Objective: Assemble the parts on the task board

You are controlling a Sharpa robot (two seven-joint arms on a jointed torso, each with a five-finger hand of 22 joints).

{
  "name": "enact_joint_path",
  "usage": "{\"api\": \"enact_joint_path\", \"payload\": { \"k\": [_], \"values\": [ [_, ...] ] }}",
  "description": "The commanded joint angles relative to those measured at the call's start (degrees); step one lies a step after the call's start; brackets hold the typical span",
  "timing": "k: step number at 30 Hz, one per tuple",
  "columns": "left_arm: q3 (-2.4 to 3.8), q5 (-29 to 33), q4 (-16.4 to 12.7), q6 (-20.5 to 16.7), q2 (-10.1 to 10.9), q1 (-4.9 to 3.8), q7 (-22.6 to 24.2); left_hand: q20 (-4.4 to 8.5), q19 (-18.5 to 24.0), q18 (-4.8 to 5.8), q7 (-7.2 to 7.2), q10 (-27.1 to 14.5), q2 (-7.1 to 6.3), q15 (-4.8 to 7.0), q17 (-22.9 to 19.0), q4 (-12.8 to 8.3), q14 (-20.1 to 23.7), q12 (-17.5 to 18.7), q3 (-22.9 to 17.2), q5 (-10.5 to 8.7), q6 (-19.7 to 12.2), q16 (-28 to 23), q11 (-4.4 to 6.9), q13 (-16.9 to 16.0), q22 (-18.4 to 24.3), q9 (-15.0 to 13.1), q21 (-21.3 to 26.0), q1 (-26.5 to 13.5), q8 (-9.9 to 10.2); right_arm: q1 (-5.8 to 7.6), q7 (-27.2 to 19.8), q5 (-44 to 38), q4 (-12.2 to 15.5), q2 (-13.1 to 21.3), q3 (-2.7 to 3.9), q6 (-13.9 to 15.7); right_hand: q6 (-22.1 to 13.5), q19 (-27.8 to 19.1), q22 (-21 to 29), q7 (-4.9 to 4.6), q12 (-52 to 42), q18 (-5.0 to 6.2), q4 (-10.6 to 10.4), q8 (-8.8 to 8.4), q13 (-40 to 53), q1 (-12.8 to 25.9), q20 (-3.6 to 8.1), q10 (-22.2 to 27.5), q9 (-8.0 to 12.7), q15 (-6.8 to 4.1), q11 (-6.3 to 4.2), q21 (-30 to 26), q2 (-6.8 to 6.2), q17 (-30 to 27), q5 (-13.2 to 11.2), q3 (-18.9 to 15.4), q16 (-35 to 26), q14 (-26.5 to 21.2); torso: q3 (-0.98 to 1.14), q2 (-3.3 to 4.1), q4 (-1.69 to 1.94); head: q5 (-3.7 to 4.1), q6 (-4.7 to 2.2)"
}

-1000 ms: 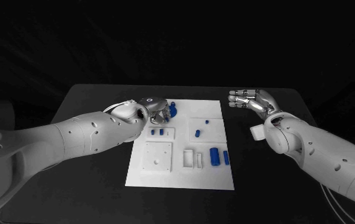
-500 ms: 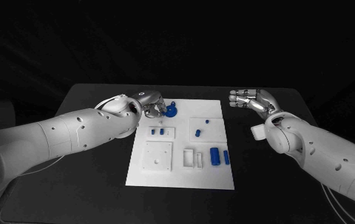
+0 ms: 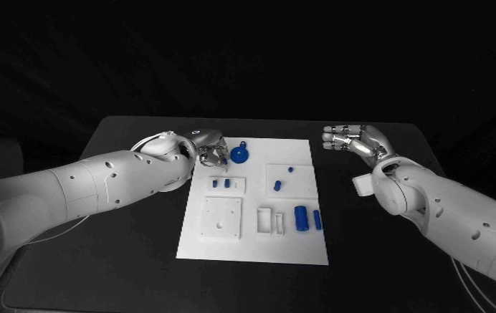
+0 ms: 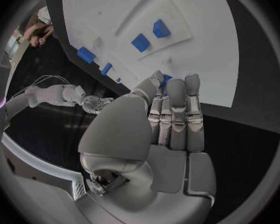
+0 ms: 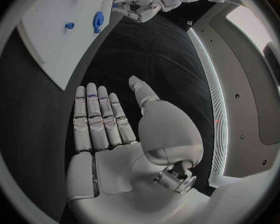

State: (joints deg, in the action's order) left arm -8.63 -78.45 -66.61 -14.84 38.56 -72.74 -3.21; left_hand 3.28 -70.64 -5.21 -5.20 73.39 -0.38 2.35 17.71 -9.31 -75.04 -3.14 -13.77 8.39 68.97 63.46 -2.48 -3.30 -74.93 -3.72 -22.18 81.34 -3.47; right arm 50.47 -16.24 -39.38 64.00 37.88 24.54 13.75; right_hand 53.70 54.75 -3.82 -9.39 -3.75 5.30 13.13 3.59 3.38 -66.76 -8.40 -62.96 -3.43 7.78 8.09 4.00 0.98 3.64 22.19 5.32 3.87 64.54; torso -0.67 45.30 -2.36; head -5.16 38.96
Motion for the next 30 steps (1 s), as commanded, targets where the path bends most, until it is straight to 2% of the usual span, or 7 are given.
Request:
{"api": "enact_joint_path", "payload": {
  "k": [1,18,30],
  "values": [
    [0.0,0.4,0.2,2.3,-0.3,0.21,-0.1,0.02,0.1,-0.53,-0.22,0.0,-0.16,-0.1,0.1,-0.1,-0.4,-0.2,-0.3,-0.14,-0.2,0.0,-0.12,-0.1,-1.2,0.0,-0.1,-0.3,-0.1,-0.02,-0.6,0.0,0.1,0.0,0.0,-1.0,-0.2,-0.4,0.1,0.08,0.2,-0.52,0.0,-0.21,-0.1,0.2,0.15,0.4,0.1,-0.07,0.0,0.1,0.06,-0.1,0.3,0.3,-0.2,-0.4,0.03,0.02,-0.05,-0.04,0.0],
    [-0.15,0.3,1.2,3.0,-0.7,1.03,0.0,0.02,0.2,-0.57,-0.24,0.0,-0.15,-0.1,0.1,-0.2,-0.4,-0.2,-0.4,-0.02,-0.2,-0.1,-0.13,-0.1,-1.2,-0.1,-0.4,-0.1,-0.1,-0.02,-0.6,0.0,0.1,0.0,0.0,-1.0,-0.2,-0.4,0.0,0.09,0.2,-0.52,0.0,-0.21,-0.1,0.2,0.16,0.4,0.1,-0.06,0.0,0.1,0.08,-0.1,0.3,0.3,-0.2,-0.4,0.04,0.0,-0.01,0.0,0.06],
    [-0.2,0.4,1.4,3.4,-0.9,1.3,-0.1,0.01,0.3,-0.61,-0.26,-0.1,-0.14,-0.11,0.1,-0.3,-0.4,-0.2,-0.5,0.01,-0.3,-0.2,-0.16,-0.1,-1.2,0.0,-0.5,-0.1,-0.1,-0.02,-0.6,0.0,0.1,0.0,0.0,-1.1,-0.2,-0.4,0.1,0.09,0.2,-0.52,0.0,-0.21,-0.1,0.2,0.16,0.4,0.1,-0.07,0.0,0.1,0.06,-0.1,0.3,0.3,-0.2,-0.4,0.01,0.02,-0.01,-0.11,0.1]
  ]
}}
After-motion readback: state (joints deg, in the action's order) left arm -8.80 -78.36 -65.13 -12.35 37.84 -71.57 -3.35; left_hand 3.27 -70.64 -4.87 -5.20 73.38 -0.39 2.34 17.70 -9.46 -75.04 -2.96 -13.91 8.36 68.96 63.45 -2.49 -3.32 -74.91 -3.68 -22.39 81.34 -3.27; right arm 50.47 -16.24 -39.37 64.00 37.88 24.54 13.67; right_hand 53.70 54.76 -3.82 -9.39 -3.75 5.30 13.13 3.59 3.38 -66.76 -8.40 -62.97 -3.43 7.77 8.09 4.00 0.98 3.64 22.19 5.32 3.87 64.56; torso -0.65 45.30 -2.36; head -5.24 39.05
